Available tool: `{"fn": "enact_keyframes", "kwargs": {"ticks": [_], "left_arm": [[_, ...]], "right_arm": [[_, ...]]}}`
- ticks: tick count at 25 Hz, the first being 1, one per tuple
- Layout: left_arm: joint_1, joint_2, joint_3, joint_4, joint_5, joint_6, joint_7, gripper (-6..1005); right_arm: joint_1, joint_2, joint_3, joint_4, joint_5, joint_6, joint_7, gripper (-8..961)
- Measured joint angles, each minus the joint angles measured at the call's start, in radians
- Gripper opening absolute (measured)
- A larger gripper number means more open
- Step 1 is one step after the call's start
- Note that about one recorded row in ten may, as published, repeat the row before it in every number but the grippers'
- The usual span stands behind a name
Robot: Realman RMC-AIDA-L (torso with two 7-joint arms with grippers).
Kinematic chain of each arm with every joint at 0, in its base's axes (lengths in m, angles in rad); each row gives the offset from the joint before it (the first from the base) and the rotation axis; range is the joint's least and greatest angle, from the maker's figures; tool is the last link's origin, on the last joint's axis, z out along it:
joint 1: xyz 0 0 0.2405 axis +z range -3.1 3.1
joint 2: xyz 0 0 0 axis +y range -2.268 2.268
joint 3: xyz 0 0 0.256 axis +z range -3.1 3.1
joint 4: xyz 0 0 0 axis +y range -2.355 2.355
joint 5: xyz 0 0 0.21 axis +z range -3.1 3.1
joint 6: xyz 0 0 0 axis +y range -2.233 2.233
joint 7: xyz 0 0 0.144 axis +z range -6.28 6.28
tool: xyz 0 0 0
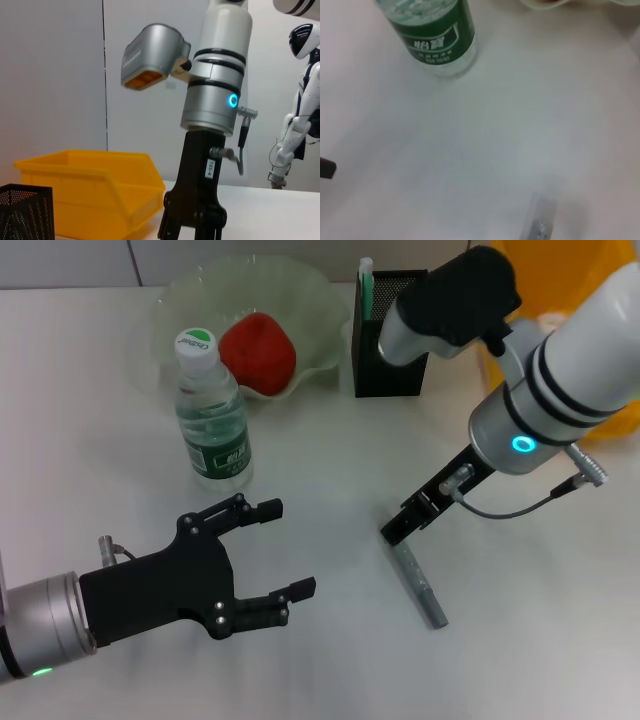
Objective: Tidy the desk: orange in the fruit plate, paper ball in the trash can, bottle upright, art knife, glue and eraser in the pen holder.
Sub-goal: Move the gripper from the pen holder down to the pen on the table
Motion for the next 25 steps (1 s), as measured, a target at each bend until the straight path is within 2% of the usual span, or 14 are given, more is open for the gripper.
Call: {"fn": "enact_keyframes", "kwargs": {"ticks": [14, 22, 25], "left_arm": [[0.003, 0.000, -0.009, -0.005, 0.002, -0.001, 0.001, 863], [0.004, 0.000, -0.010, -0.006, 0.002, 0.000, 0.002, 863], [0.004, 0.000, -0.010, -0.006, 0.003, 0.000, 0.002, 862]], "right_arm": [[0.055, 0.002, -0.081, 0.132, 0.039, 0.067, 0.000, 747], [0.070, 0.002, -0.073, 0.179, 0.043, 0.068, 0.001, 695], [0.082, 0.002, -0.072, 0.207, 0.058, 0.077, 0.001, 534]]}}
